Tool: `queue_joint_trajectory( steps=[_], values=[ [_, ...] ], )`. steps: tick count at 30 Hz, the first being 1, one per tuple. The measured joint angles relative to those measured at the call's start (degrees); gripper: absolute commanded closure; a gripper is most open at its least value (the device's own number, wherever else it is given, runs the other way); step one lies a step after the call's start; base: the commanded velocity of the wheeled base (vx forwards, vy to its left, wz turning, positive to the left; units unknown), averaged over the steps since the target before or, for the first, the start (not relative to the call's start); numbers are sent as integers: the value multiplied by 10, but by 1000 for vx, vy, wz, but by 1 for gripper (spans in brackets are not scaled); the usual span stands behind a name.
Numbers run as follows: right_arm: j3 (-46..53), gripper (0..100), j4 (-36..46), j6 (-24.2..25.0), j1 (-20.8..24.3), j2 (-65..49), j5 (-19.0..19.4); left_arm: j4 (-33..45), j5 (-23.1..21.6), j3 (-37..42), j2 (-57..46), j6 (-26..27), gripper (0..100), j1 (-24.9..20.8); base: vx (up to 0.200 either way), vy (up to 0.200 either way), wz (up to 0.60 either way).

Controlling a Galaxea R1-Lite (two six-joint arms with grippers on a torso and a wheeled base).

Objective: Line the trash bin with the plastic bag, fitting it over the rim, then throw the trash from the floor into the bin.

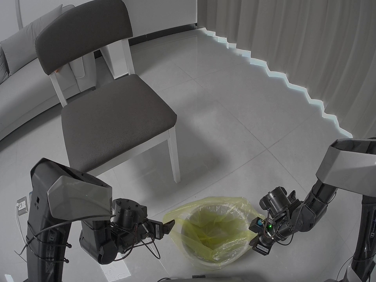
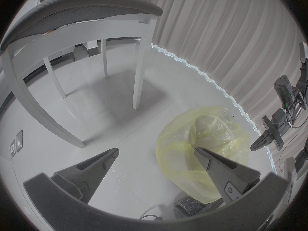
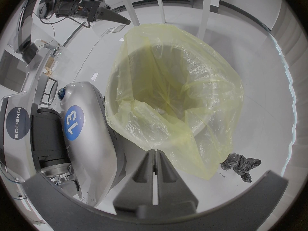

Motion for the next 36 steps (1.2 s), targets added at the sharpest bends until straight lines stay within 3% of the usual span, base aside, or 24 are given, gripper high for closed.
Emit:
queue_joint_trajectory(
  steps=[6,14,17,24,36],
  values=[
    [5,100,-1,5,-6,-11,13,-7,0,7,-1,1,0,-3,0,0,0],
    [-1,100,-1,27,-16,-32,22,-114,-25,51,-3,6,0,-5,-50,-50,0],
    [-4,100,0,34,-17,-38,23,-115,-47,71,-7,6,0,-6,-200,-200,0],
    [-14,100,4,36,-19,-43,23,-115,-52,86,-21,4,0,0,-200,-200,0],
    [-69,100,4,39,-19,-23,23,-115,-57,76,-27,0,0,1,0,0,0]
  ],
)
